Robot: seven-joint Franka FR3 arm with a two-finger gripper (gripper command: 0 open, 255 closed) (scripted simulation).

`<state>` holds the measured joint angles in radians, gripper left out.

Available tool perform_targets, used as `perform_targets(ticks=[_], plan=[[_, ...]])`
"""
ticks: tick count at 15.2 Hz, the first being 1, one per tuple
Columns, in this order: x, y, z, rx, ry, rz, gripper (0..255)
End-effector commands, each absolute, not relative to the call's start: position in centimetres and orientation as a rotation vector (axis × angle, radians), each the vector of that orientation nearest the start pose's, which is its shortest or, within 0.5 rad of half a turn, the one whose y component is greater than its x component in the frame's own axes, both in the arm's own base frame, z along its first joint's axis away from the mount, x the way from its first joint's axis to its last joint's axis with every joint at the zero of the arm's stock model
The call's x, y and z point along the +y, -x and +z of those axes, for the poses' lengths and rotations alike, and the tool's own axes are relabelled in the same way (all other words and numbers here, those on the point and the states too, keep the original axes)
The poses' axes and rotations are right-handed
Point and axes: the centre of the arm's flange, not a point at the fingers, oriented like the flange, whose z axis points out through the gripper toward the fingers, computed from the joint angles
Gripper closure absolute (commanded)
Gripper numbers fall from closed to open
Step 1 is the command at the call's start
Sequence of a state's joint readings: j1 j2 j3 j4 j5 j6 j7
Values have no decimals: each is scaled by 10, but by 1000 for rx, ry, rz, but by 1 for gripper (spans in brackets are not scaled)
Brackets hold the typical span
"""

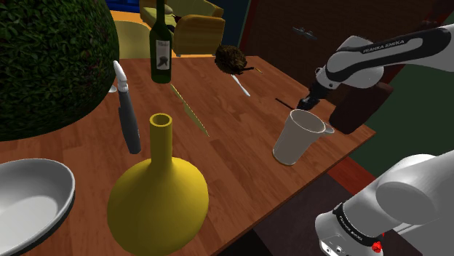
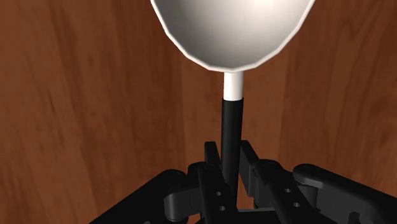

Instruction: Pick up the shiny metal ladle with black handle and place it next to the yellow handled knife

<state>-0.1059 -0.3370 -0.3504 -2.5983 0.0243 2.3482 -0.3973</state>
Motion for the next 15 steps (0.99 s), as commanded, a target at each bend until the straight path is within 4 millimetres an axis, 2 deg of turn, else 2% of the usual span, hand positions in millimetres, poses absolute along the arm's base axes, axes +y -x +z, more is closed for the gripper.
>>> perform_targets(ticks=[1,14,15], plan=[[-181,-379,381,93,3042,-174,255],[-181,-379,448,93,3042,-174,255],[-174,-390,449,93,3042,-174,255]])
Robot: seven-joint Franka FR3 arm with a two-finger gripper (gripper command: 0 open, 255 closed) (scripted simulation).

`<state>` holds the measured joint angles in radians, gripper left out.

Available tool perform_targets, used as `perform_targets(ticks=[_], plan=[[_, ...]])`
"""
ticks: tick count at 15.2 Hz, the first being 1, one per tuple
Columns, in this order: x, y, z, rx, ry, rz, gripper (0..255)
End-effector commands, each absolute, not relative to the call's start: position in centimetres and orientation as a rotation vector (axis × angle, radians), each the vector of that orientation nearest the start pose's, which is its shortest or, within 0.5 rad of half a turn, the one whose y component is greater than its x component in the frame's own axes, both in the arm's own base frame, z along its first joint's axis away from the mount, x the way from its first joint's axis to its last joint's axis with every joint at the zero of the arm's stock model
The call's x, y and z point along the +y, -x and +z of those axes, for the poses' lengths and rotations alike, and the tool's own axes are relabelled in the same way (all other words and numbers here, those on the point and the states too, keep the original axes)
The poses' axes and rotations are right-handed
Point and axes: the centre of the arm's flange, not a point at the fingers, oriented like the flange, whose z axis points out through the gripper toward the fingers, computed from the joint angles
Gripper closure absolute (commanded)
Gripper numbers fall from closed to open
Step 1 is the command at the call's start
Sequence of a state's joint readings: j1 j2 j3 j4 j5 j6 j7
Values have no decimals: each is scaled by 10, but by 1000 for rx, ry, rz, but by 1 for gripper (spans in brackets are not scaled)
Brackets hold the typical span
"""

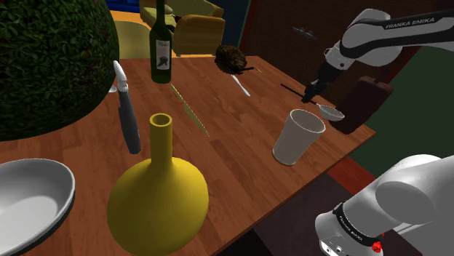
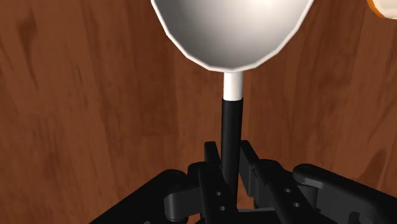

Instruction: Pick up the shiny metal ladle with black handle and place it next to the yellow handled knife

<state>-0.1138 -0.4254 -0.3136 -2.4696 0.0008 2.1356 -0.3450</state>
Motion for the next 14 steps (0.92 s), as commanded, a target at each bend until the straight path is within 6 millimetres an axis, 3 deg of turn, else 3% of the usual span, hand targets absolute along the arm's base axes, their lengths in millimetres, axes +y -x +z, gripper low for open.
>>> perform_targets(ticks=[1,14], plan=[[-167,-401,449,93,3042,-174,255],[-75,-545,449,93,3042,-174,255]])
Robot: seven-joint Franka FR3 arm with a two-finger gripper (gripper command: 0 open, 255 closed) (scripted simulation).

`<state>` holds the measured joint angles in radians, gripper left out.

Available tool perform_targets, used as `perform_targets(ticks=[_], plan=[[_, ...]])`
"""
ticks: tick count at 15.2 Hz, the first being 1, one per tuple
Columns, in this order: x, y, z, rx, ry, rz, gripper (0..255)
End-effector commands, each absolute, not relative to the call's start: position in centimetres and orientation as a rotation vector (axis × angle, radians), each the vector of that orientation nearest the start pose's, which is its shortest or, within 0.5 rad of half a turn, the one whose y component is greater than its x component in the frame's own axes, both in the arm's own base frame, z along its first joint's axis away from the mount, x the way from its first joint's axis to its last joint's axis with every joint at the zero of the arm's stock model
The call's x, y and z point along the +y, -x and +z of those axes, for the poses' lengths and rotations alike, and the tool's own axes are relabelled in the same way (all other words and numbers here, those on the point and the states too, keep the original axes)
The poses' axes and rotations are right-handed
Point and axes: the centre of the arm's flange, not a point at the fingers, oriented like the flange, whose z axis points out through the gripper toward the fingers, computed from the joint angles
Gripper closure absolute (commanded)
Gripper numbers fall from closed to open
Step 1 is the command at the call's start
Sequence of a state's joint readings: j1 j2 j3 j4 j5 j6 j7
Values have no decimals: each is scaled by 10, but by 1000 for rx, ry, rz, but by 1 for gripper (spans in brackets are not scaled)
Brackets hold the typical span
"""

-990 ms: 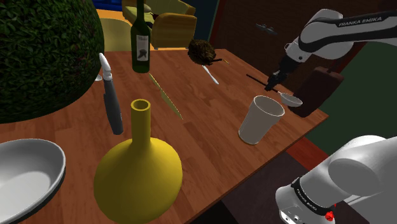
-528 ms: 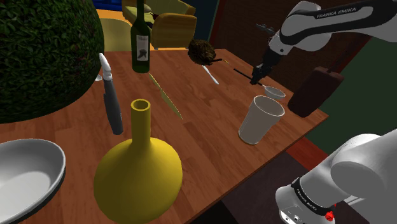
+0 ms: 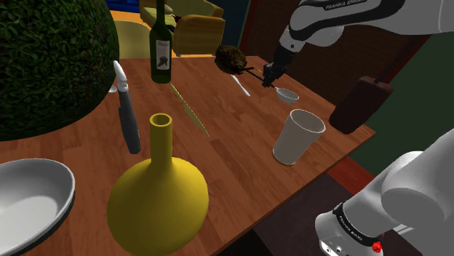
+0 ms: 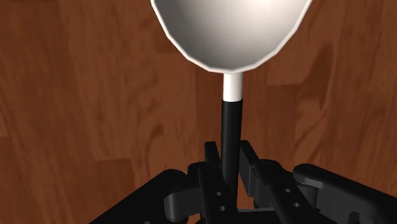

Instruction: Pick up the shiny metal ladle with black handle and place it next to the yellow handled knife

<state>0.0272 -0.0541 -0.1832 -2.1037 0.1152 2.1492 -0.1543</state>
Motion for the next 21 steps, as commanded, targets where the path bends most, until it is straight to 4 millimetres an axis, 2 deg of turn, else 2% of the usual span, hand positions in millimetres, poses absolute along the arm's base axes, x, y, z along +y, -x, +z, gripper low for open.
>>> perform_targets(ticks=[1,16,17,21], plan=[[-67,-556,449,93,3042,-174,255],[39,-723,449,93,3042,-174,255],[43,-730,449,93,3042,-174,255],[43,-730,428,93,3042,-174,255]])
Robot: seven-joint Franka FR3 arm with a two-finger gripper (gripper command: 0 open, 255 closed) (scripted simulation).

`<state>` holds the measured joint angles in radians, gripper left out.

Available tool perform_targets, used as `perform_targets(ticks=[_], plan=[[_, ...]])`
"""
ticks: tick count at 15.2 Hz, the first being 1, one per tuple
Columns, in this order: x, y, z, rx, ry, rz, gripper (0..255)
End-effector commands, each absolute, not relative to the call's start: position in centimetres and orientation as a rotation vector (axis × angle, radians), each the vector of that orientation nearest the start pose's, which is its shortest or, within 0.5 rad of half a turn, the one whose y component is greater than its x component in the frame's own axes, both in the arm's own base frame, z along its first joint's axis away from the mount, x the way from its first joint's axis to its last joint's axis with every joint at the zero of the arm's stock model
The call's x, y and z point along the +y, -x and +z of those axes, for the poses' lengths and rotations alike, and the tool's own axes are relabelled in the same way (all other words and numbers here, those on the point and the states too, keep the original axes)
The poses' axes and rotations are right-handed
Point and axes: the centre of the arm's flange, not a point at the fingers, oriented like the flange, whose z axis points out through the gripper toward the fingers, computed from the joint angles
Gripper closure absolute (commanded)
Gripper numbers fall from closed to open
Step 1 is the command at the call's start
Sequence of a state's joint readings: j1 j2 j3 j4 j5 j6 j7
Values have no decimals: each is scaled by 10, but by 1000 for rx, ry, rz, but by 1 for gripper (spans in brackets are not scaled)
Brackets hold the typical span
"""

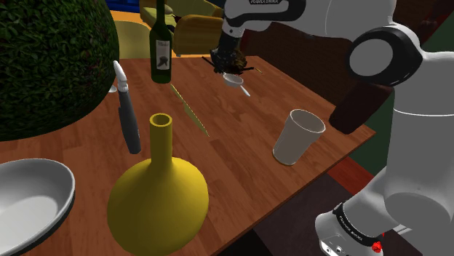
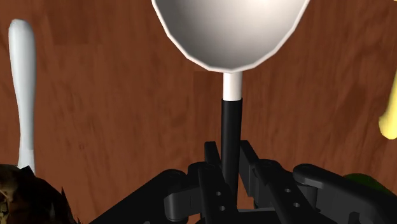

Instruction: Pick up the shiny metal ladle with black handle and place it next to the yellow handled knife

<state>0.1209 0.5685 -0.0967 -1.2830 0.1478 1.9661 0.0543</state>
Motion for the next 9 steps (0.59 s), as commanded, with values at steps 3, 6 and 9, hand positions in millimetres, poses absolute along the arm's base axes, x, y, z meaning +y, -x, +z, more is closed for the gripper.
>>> perform_targets(ticks=[3,6,9], plan=[[43,-730,412,93,3042,-174,255],[43,-730,396,93,3042,-174,255],[43,-730,381,93,3042,-174,255]])
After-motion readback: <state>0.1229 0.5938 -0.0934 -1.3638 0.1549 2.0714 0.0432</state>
